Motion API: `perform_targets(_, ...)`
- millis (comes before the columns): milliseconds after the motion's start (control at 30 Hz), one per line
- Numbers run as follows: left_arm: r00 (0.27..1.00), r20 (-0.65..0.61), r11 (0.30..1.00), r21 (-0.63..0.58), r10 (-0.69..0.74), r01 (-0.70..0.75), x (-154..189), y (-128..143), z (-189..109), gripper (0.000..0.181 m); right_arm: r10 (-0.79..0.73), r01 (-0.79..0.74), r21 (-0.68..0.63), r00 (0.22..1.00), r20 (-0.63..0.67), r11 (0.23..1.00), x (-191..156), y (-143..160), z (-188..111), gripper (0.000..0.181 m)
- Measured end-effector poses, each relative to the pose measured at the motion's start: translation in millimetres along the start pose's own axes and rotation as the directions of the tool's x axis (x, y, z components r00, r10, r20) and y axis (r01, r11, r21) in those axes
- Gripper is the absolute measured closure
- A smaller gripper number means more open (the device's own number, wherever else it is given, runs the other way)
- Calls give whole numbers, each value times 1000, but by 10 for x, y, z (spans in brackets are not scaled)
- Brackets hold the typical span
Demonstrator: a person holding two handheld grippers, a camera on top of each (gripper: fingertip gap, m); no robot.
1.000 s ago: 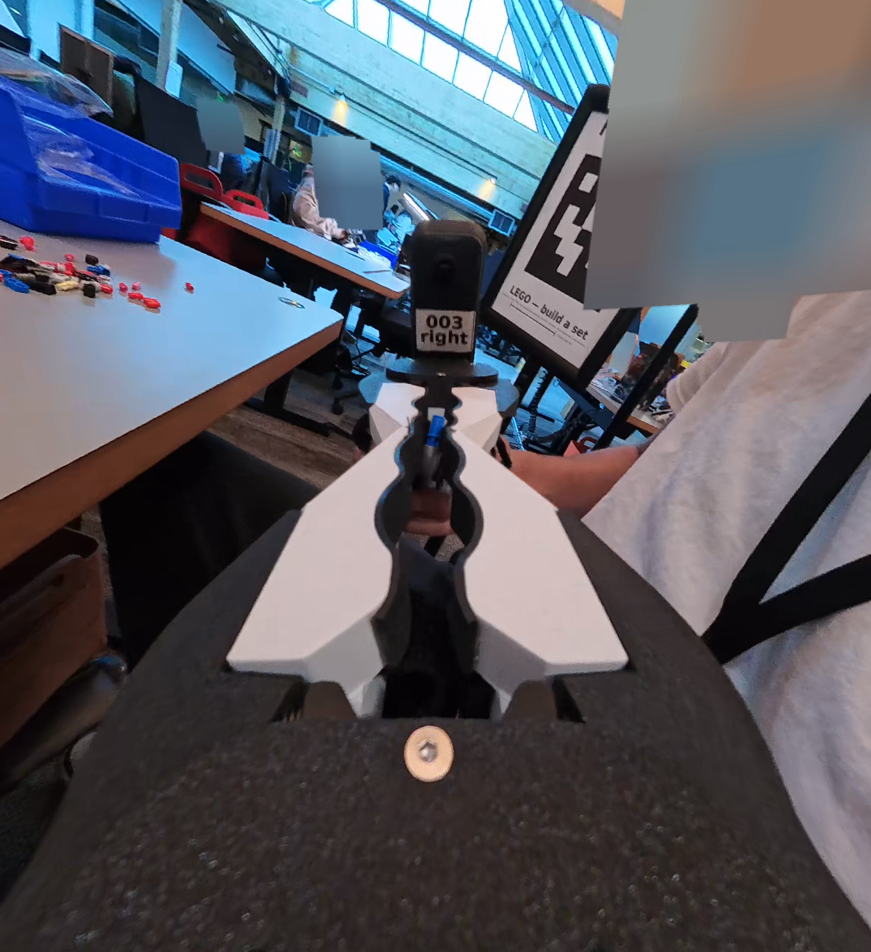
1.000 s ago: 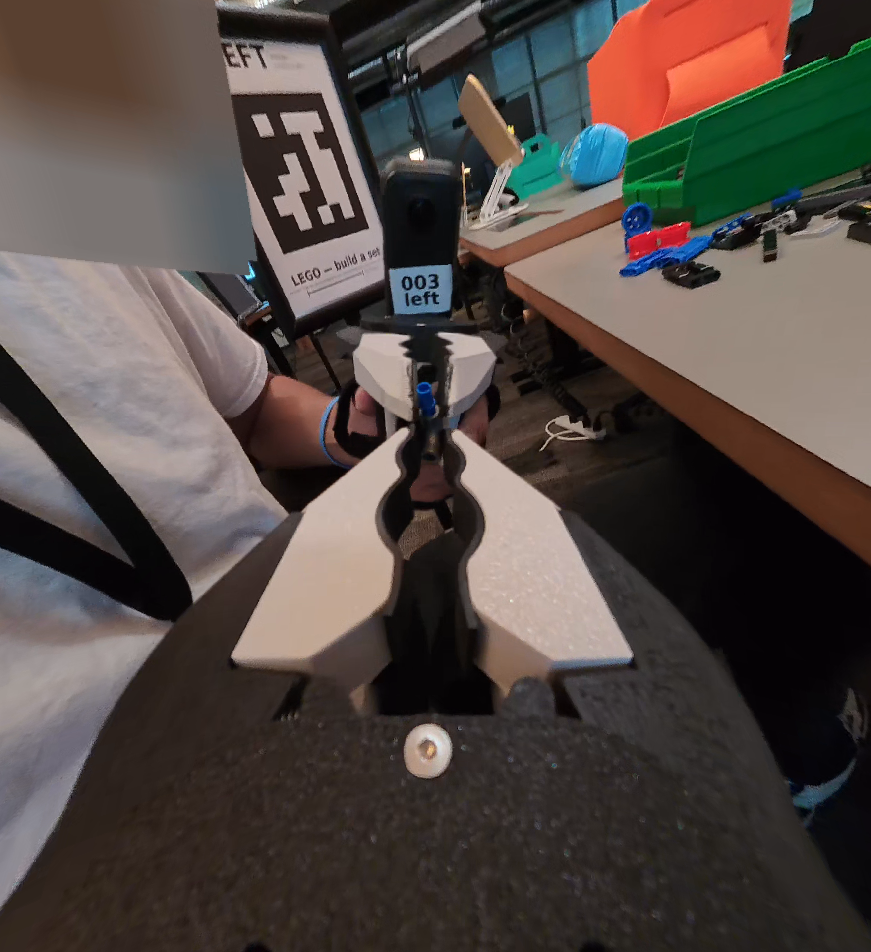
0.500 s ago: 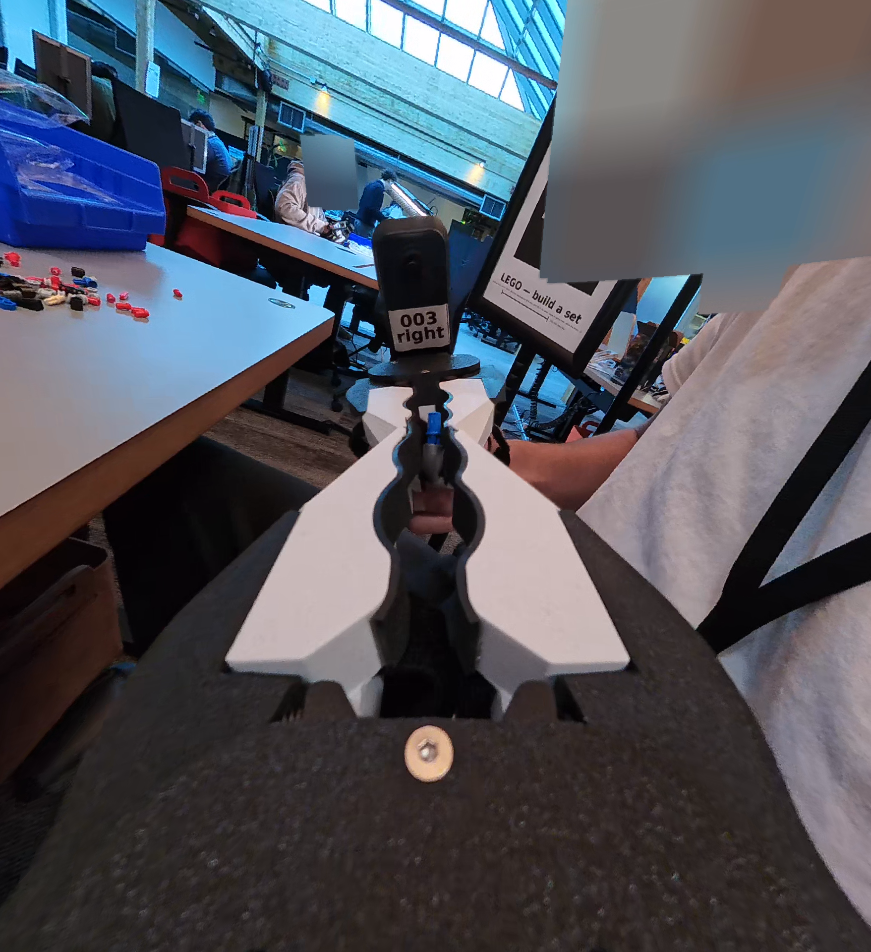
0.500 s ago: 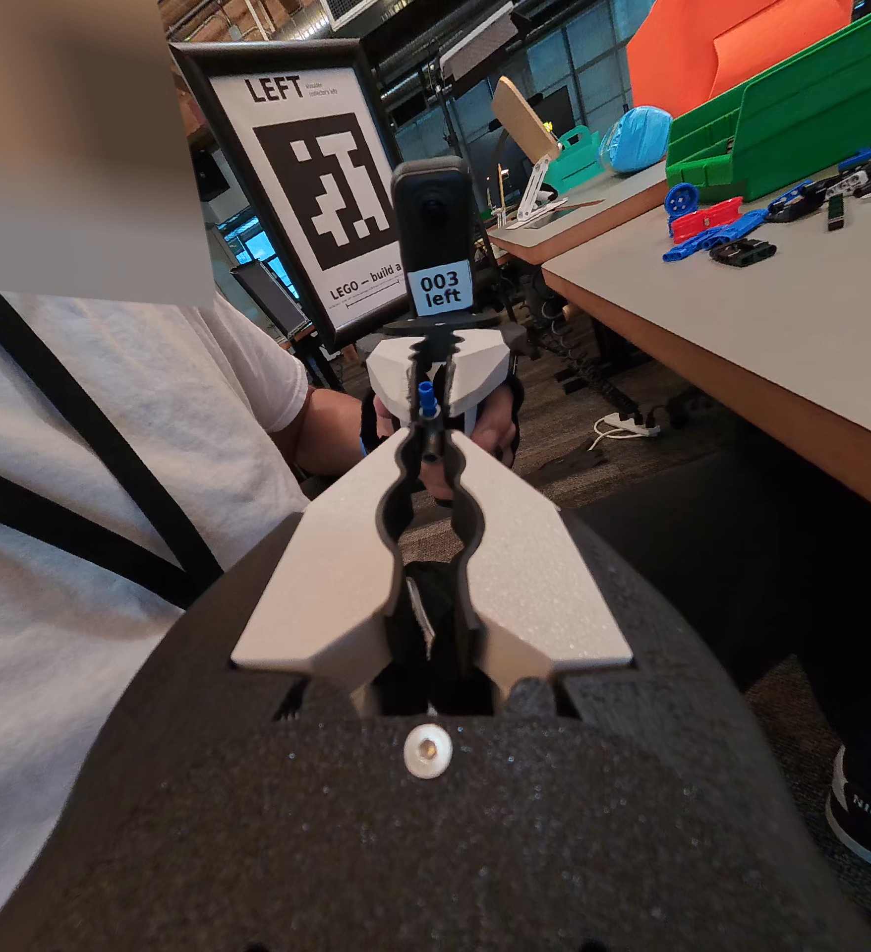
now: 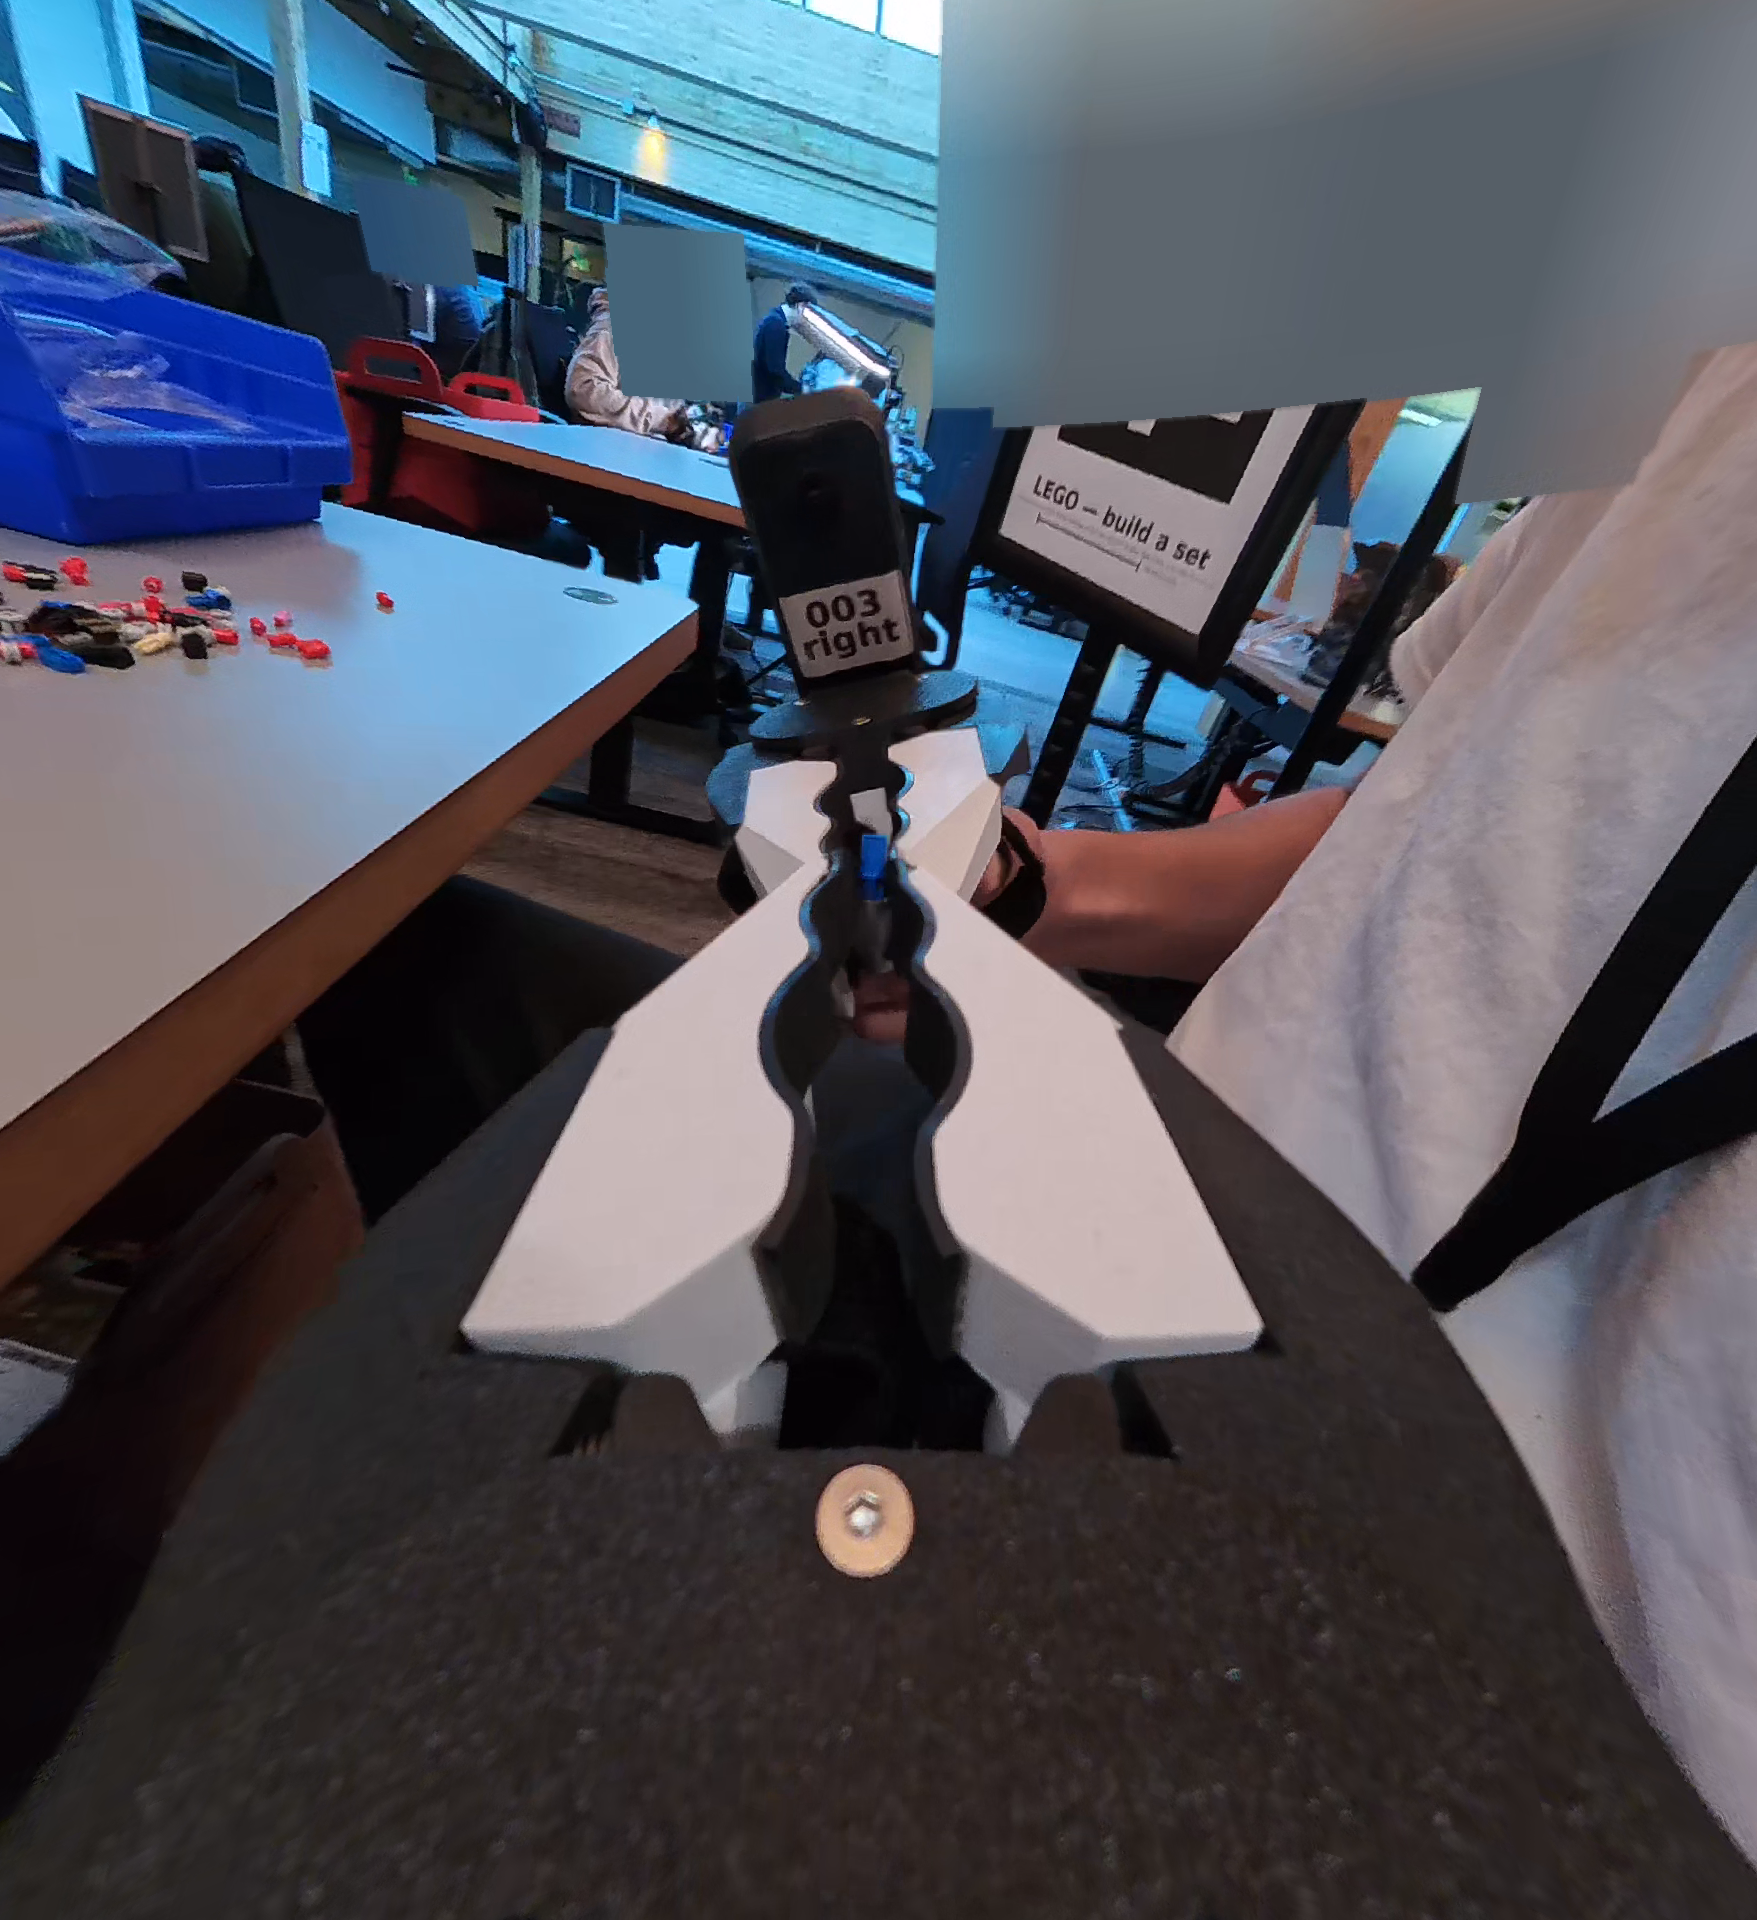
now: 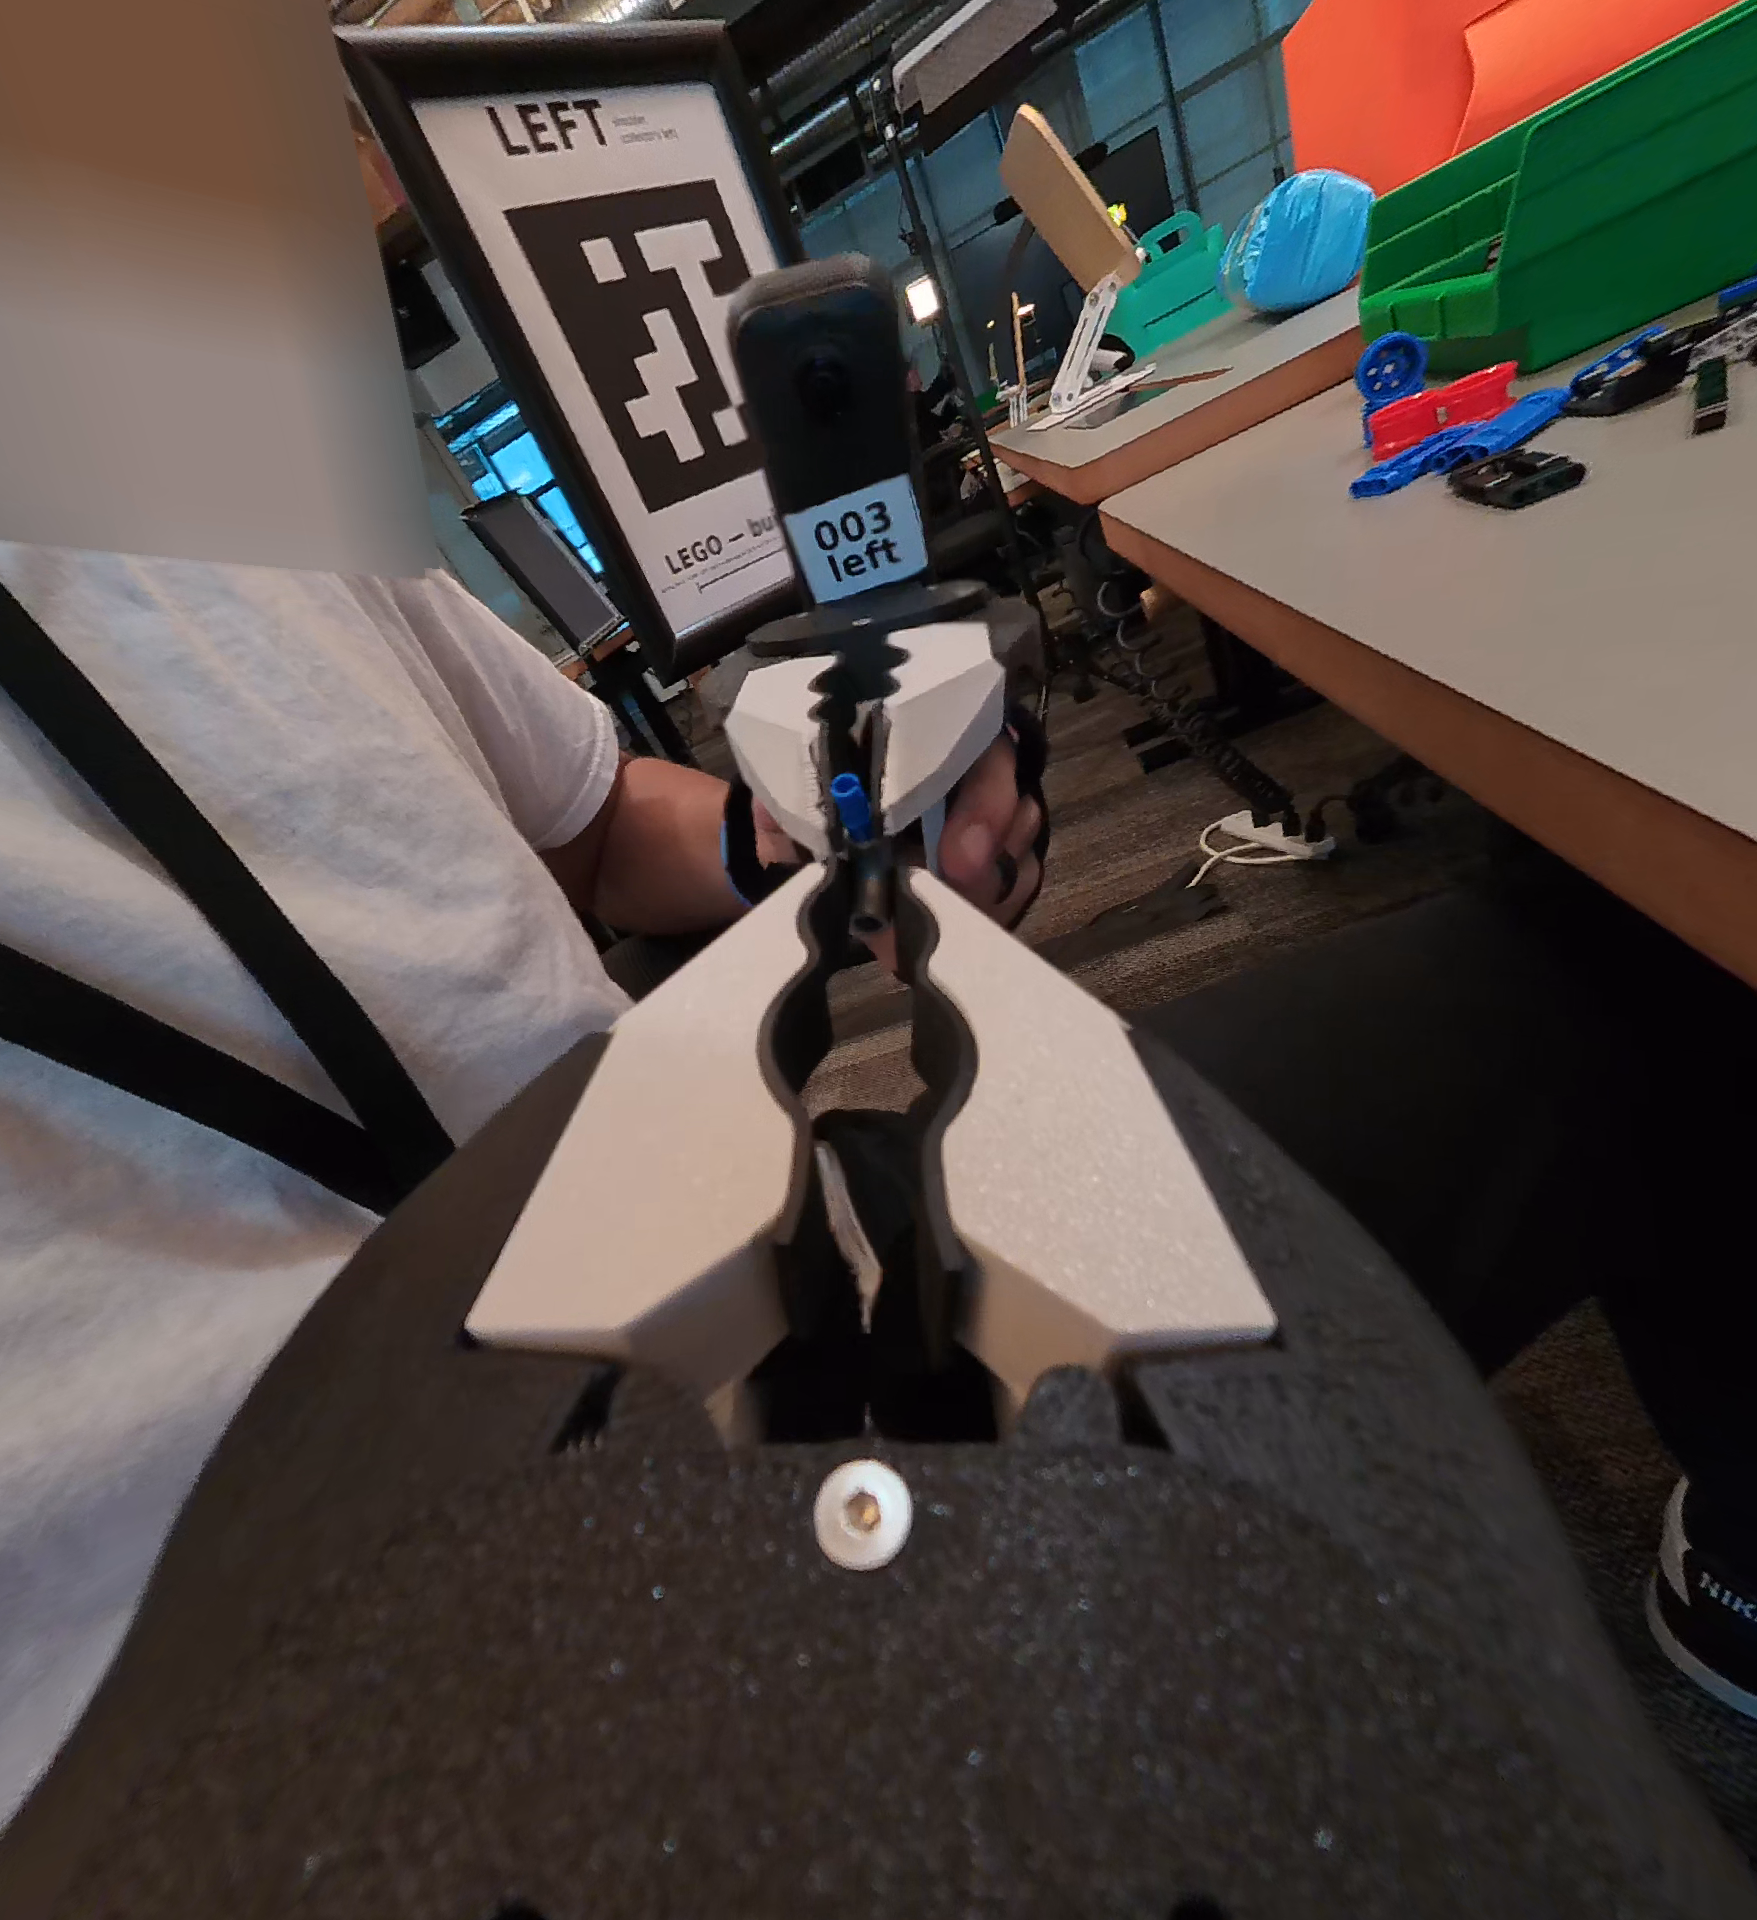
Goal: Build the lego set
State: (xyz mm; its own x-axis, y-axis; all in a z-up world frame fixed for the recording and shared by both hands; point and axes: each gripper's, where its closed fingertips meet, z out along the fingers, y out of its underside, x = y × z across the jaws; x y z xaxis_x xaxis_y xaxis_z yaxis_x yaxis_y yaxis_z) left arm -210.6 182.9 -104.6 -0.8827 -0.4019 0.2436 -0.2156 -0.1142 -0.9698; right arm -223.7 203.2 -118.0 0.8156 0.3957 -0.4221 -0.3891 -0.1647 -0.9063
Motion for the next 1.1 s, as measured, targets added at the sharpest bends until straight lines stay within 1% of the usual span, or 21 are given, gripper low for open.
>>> perform_targets(67, 999, 15, 1000, -13, 28, -28, -5, -1, -1, 177, -22, 22, 8, 1000, -20, 1000, 20, -8, -9, 174)
perform_targets(167, 996, 65, 997, -53, 62, -59, -112, 21, -30, 177, -42, 40, -18, 996, -76, 999, 121, 13, -67, 157)
perform_targets(233, 987, 129, 992, -86, 101, -90, -306, -19, -103, 177, -66, 63, -28, 988, -138, 998, 216, -72, -197, 158)
perform_targets(267, 980, 162, 990, -96, 117, -102, -427, -78, -149, 177, -94, 88, -40, 980, -178, 995, 271, -150, -275, 158)
perform_targets(333, 958, 227, 982, -112, 175, -153, -680, -267, -234, 178, -183, 161, -96, 938, -294, 982, 457, -340, -459, 160)
perform_targets(400, 922, 274, 959, -151, 275, -241, -945, -497, -265, 178, -251, 212, -139, 877, -409, 967, 701, -599, -655, 160)
perform_targets(467, 899, 272, 935, -195, 342, -297, -1212, -722, -230, 177, -261, 188, -192, 826, -500, 963, 1031, -811, -818, 160)
perform_targets(533, 887, 273, 921, -224, 372, -317, -1554, -930, -154, 177, -281, 144, -280, 789, -547, 949, 1410, -921, -921, 157)
perform_targets(600, 878, 266, 906, -263, 397, -330, -1943, -1080, -54, 178, -355, 133, -391, 736, -576, 911, 1832, -976, -1004, 161)
perform_targets(667, 870, 248, 893, -265, 427, -363, -2273, -1243, 46, 178, -430, 125, -492, 693, -578, 862, 2214, -1001, -1045, 162)
perform_targets(700, 870, 235, 891, -261, 433, -373, -2406, -1314, 87, 178, -444, 109, -525, 690, -571, 844, 2363, -995, -1044, 161)
perform_targets(767, 881, 193, 891, -241, 432, -384, -2563, -1414, 151, 178, -454, 97, -563, 710, -539, 820, 2559, -974, -1016, 160)
perform_targets(833, 881, 161, 882, -250, 445, -400, -2668, -1411, 172, 178, -471, 101, -598, 723, -505, 795, 2714, -947, -1017, 159)
perform_targets(967, 893, 135, 890, -230, 430, -394, -2714, -1237, 134, 178, -454, 91, -640, 780, -431, 763, 2901, -869, -924, 157)
perform_targets(1033, 892, 150, 895, -211, 427, -393, -2710, -1182, 90, 178, -470, 139, -665, 810, -351, 734, 2891, -832, -830, 158)
perform_targets(1100, 891, 133, 891, -209, 435, -404, -2637, -1163, 54, 178, -556, 238, -687, 782, -284, 686, 2880, -899, -825, 163)
